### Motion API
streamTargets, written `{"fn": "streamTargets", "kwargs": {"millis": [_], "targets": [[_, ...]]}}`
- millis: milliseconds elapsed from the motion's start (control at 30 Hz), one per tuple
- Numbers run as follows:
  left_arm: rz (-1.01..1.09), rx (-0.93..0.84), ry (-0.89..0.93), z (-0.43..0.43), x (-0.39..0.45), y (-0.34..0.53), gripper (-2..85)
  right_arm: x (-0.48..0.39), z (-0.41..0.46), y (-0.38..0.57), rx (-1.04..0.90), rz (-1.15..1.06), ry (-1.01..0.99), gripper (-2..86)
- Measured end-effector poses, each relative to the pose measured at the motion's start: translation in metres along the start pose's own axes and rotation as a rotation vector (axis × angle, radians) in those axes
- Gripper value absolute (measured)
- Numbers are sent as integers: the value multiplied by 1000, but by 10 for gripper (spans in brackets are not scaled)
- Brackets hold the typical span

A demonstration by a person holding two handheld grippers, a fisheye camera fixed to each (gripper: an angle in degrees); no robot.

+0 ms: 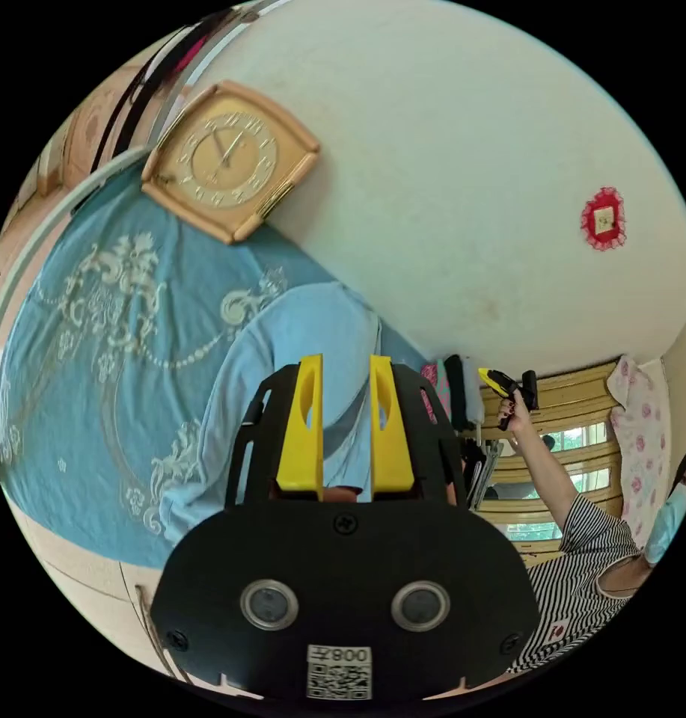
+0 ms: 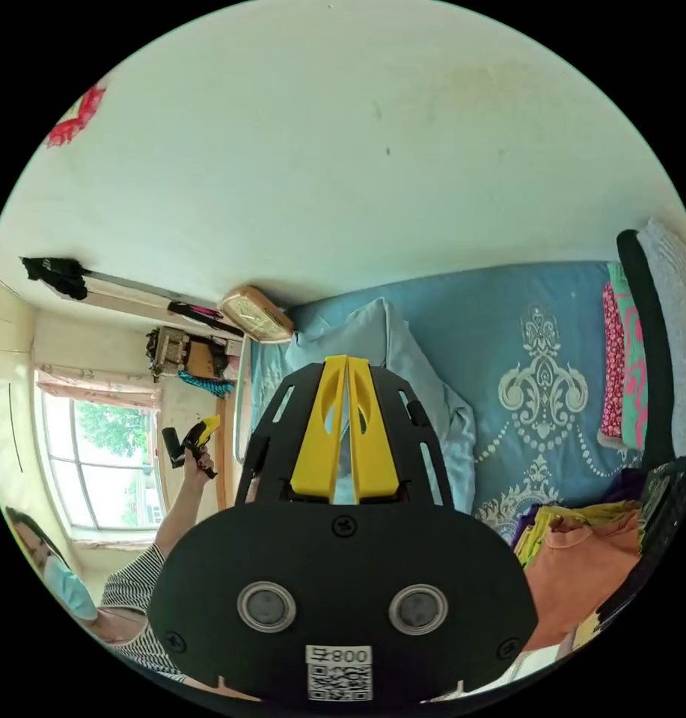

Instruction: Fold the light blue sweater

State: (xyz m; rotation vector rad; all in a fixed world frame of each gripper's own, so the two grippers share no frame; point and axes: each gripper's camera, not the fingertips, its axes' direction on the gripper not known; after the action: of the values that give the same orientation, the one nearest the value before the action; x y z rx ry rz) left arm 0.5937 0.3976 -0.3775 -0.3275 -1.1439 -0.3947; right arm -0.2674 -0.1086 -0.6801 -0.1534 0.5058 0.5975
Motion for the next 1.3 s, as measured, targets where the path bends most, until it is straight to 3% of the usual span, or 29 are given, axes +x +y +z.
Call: {"fn": "streamTargets", "kwargs": {"millis": [100,167,333,533,833,1000,1100,1167,1300], "targets": [[-196,-204,-29,56,-73,46,97,34,79,62,-130,69,15,2],[-365,-239,3,82,-114,84,99,49,126,103,-208,122,9,5],[-542,-257,-55,114,-156,109,108,67,247,195,-409,252,24,30],[-592,-152,31,153,-179,80,124,78,333,235,-438,375,48,53],[-568,-320,-150,242,-189,29,43,87,416,259,-502,455,56,42],[-538,-297,-167,243,-184,17,29,82,406,269,-542,422,-26,16],[-503,-216,-153,214,-181,-1,27,63,362,256,-514,325,-98,13],[-445,-115,-240,168,-177,-28,28,51,318,233,-489,229,-102,13],[-415,191,-305,87,-173,-60,38,30,151,138,-289,7,241,13]]}}
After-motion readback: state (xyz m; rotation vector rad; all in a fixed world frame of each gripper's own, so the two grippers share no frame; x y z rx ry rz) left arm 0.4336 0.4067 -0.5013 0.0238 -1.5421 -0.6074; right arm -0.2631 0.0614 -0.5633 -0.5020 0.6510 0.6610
